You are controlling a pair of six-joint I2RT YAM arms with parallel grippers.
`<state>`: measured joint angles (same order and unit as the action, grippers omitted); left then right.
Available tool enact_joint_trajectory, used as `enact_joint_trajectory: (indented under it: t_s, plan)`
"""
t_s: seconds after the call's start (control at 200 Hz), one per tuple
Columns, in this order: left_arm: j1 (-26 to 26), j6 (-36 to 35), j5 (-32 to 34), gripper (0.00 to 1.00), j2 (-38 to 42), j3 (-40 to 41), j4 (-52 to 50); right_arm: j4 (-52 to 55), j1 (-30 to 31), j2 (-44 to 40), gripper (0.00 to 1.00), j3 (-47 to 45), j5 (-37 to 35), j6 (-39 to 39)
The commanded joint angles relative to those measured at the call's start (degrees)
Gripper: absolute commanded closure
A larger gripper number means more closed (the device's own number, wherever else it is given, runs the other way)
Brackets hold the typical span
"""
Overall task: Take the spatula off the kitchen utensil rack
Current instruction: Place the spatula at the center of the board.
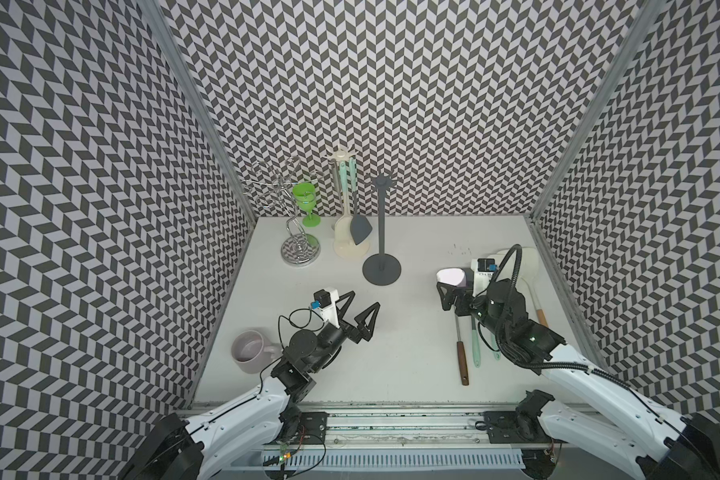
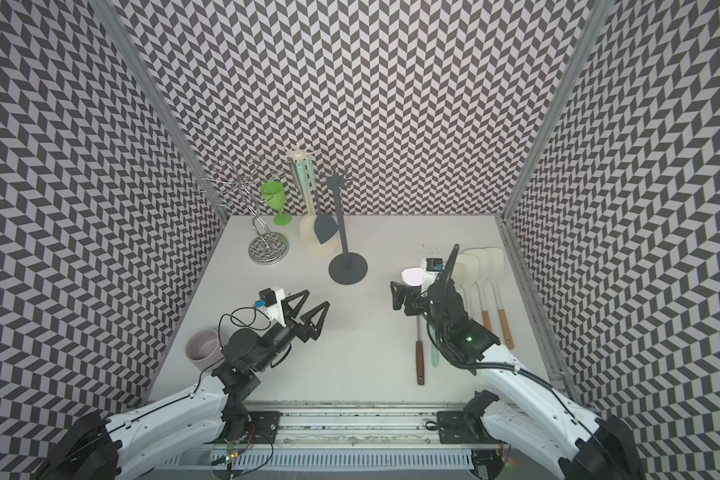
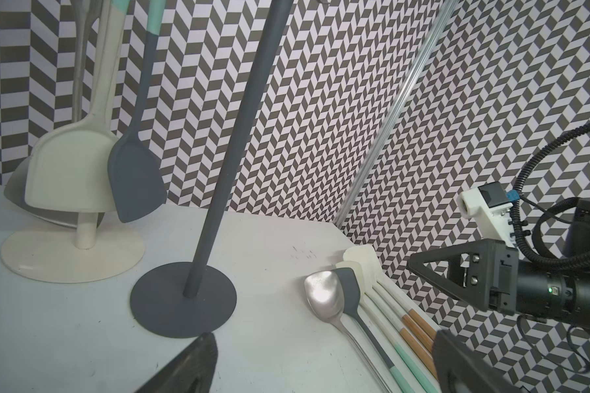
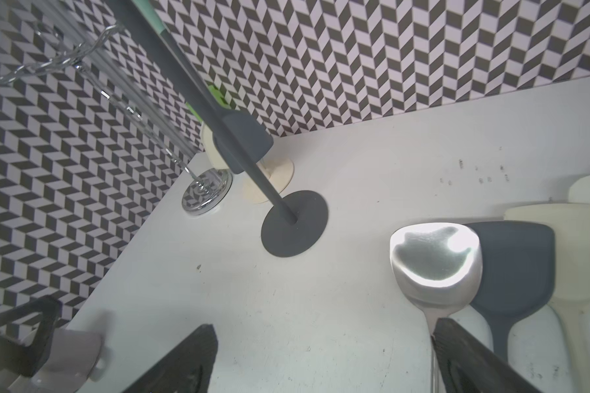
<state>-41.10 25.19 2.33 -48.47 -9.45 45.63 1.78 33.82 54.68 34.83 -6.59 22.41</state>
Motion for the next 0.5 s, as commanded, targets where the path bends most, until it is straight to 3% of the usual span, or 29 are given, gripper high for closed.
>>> enact_joint_trajectory:
  t_s: [0.0,0.27,0.496]
  plan:
    - [0.12,-0.49,2.49,0.00,-1.73,-1.00,1.03,-12.04,-0.33,3.08,0.00,-0.28,6.52,-1.88]
    - [4.27,2.06,-1.35,0.00,-9.91,-4.23,-0.41,-28.14,-0.31,15.36,0.11,2.39,20.76,-7.01]
    - [10.81,5.99,-9.80,0.00,-15.86,-6.26,-0.45,-37.35,0.02,29.43,0.19,8.95,21.27,-7.76]
